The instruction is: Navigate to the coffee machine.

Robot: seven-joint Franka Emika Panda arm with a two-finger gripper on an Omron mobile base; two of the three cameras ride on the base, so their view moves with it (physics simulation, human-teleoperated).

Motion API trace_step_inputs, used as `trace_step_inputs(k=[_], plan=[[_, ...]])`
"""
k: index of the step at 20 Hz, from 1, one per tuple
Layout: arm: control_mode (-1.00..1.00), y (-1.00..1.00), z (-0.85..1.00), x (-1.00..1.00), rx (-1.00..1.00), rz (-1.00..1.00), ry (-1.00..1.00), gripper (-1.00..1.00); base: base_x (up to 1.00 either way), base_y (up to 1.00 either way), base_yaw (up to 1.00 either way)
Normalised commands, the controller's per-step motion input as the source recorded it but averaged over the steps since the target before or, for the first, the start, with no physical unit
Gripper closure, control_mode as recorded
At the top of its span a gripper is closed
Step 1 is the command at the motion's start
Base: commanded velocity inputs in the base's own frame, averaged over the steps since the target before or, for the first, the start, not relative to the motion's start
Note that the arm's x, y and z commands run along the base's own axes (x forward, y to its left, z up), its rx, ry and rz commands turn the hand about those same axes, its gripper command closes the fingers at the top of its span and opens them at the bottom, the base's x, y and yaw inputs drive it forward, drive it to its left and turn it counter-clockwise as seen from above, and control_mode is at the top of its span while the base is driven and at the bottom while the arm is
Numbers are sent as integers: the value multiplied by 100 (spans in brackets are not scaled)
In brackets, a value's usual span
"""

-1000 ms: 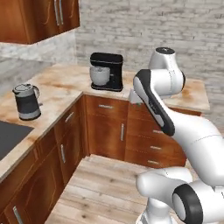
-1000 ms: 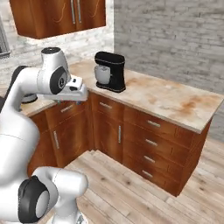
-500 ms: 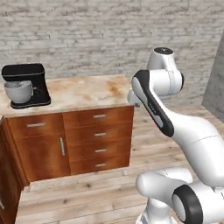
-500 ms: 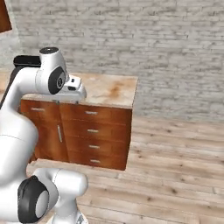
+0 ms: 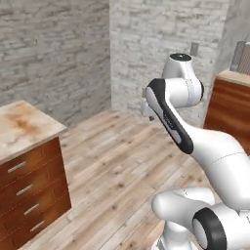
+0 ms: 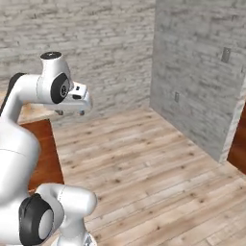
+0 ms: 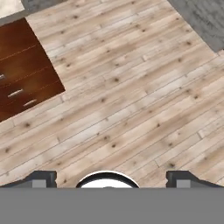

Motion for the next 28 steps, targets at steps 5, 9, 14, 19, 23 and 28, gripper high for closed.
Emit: trace_step_inputs(k=[5,9,14,19,23,28], plan=[[100,0,0,0,0,0,0,-100,0,0,-96],[100,0,0,0,0,0,0,-100,0,0,-91],[100,0,0,0,0,0,0,-100,12,14,-68],[100,0,0,0,0,0,0,-100,26,22,-46],[100,0,0,0,0,0,0,-100,29,24,-39],[100,0,0,0,0,0,0,-100,41,29,-38]])
